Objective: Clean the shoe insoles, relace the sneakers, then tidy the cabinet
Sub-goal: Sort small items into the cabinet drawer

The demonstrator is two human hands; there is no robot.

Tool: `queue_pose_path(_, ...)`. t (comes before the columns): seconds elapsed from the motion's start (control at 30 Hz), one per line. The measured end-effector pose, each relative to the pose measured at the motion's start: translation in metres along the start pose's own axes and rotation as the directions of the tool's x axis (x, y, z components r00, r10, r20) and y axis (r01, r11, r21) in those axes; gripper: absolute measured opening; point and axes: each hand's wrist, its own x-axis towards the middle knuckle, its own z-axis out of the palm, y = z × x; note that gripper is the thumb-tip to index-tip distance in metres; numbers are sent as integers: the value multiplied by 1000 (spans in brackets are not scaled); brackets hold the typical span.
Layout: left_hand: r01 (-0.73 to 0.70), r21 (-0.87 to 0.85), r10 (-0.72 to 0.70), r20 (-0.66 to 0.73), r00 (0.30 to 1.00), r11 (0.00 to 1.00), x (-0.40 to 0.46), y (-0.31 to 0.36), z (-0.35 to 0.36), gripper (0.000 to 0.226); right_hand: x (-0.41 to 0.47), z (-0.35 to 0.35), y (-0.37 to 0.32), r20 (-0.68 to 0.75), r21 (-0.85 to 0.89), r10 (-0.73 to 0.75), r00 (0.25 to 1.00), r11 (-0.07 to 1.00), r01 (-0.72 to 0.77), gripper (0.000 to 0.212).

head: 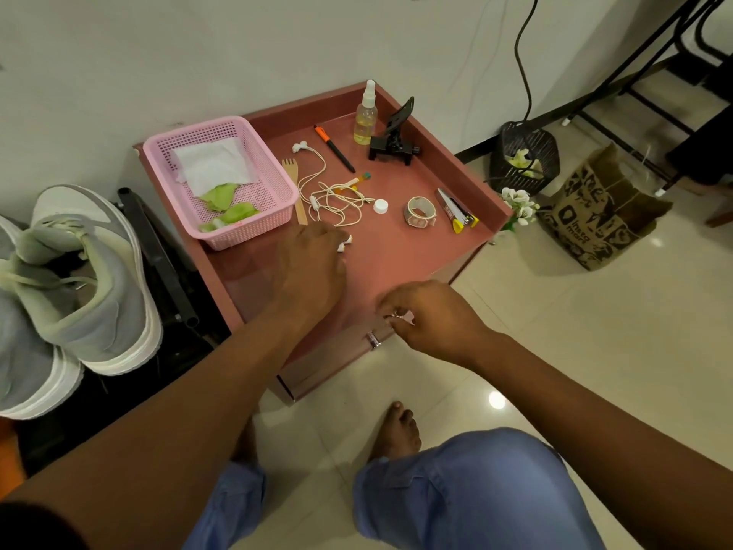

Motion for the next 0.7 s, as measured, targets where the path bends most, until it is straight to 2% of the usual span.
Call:
queue_pose_path(0.13, -102, -38, 106, 114, 988, 994, -9, 16, -5, 58, -8, 17, 7, 78, -146, 39, 996, 989, -28, 35)
queue_pose_path(0.27, -236, -17, 231, 273, 934, 972, -16, 28, -5, 71, -8, 29, 12, 167, -180, 41, 985, 984, -10, 46)
queue_pose_path(0.43, -317, 50, 290, 293, 911, 947, -18, 31, 0, 70, -7, 39, 20, 175, -262, 82, 981, 964, -33, 52)
queue_pose_path(0.7, -336, 66, 298, 327, 897, 939, -20, 32, 1, 66, -9, 41, 24, 197, -331, 90, 976, 943, -20, 65)
